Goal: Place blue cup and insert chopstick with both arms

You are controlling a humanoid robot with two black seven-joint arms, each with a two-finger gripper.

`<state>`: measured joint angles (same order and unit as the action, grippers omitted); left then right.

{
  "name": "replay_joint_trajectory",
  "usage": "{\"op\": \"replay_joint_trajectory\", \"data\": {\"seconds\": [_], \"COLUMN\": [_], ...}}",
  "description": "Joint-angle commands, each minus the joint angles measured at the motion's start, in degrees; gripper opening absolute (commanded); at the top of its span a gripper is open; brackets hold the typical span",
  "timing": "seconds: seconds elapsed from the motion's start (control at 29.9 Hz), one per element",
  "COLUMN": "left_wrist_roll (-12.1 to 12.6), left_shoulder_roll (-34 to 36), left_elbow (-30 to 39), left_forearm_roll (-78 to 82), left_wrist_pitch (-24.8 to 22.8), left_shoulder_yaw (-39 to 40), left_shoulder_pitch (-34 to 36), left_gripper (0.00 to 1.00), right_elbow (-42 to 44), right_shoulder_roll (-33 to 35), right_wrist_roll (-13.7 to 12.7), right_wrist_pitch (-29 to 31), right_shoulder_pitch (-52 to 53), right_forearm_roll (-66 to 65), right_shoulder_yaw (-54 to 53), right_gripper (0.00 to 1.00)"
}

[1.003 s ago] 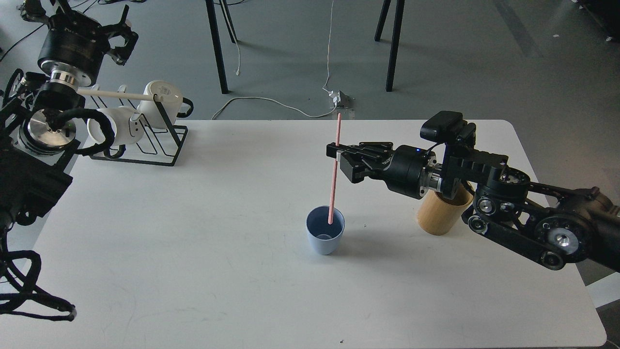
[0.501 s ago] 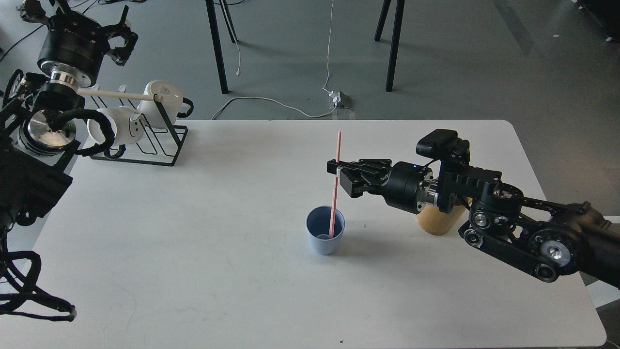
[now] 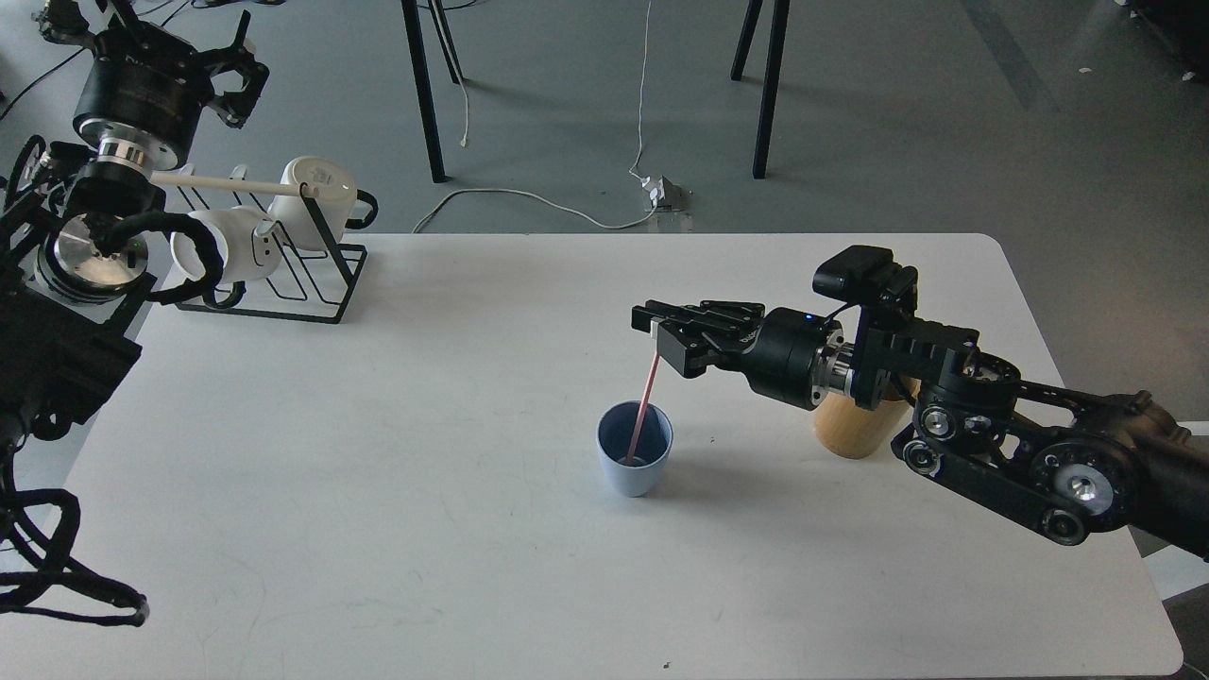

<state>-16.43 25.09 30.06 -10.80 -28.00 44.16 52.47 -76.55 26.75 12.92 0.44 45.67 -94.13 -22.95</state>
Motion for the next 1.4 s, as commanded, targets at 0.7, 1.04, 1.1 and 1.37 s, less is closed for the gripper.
{"op": "replay_joint_trajectory", "data": {"seconds": [0.7,1.04,1.1,1.37], "left_wrist_roll": [-0.6,-0.6,-0.6,-0.6], "left_shoulder_roll": [-3.1,-3.8,-3.8,-5.0], "left_elbow": [-2.0,-3.4,-3.4,-2.9], "left_forearm_roll": [-0.4,-0.5,-0.5,-0.5], "left_wrist_pitch": [0.0,0.0,0.0,0.0], "left_shoulder_yaw": [0.9,0.9,0.9,0.9], "left_shoulder_pitch": [-0.1,0.0,0.0,0.4], "left_gripper": [1.0,1.0,1.0,1.0], "right_elbow": [23.0,35.2,38.2,47.6], "right_shoulder_roll": [0.8,-0.6,-1.4,-7.1], "right_wrist_roll": [2.7,2.5,1.8,0.6], "right_wrist_pitch": [9.7,17.6,19.3,26.4], "right_shoulder_pitch": [5.3,4.3,4.3,4.3], "right_forearm_roll": [66.6,94.6,98.5,102.9], "right_shoulder_yaw": [-28.3,-29.8,-30.4,-33.5], "right_gripper": [1.0,1.0,1.0,1.0]}}
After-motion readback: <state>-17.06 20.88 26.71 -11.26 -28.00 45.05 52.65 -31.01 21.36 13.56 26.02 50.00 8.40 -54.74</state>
